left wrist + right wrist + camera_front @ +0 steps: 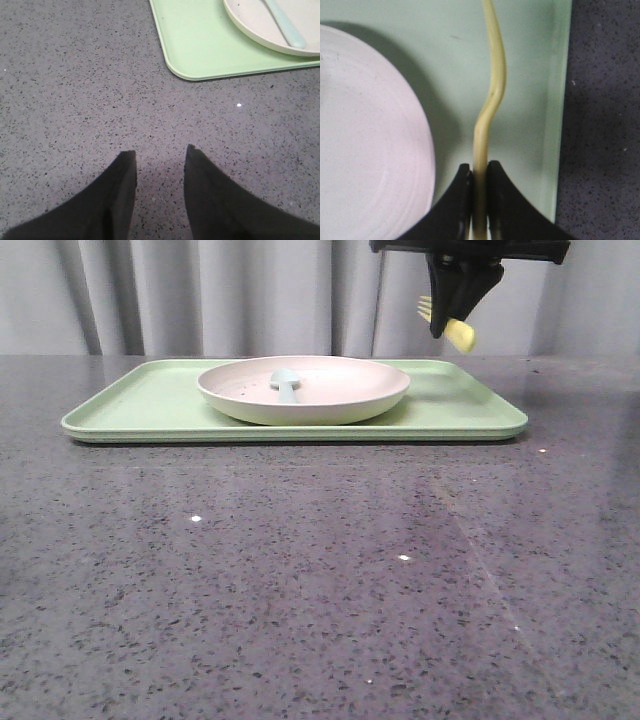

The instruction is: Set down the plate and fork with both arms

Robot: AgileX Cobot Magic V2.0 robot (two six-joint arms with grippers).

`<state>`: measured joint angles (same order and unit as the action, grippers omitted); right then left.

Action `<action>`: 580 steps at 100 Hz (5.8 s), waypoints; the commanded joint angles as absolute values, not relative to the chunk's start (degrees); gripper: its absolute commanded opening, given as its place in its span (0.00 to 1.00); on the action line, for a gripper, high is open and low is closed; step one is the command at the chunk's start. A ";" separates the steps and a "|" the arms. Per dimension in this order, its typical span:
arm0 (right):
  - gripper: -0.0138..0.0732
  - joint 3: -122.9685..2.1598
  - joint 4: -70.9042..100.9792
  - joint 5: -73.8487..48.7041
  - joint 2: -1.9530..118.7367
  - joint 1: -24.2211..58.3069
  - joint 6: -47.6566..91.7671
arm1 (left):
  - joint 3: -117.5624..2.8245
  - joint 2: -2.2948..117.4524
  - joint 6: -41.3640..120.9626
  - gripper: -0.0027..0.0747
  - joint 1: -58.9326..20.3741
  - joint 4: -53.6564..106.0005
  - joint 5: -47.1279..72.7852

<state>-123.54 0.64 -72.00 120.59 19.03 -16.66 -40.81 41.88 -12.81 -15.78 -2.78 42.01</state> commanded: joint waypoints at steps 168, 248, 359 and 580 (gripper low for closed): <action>0.24 -120.30 -0.57 -77.12 109.77 18.26 -13.72 | -42.39 41.40 -13.83 0.35 -16.17 -2.36 37.53; 0.15 -68.85 -3.15 -45.29 72.41 18.26 -13.72 | -42.39 41.05 -15.35 0.32 -16.17 -2.36 36.99; 0.15 -33.66 -3.22 -27.48 31.43 18.26 -13.66 | -37.00 27.90 -15.35 0.01 -16.17 -3.55 34.95; 0.15 -33.66 -3.22 -27.41 31.43 18.26 -13.66 | -1.41 -0.05 -2.87 0.01 2.52 2.82 -0.91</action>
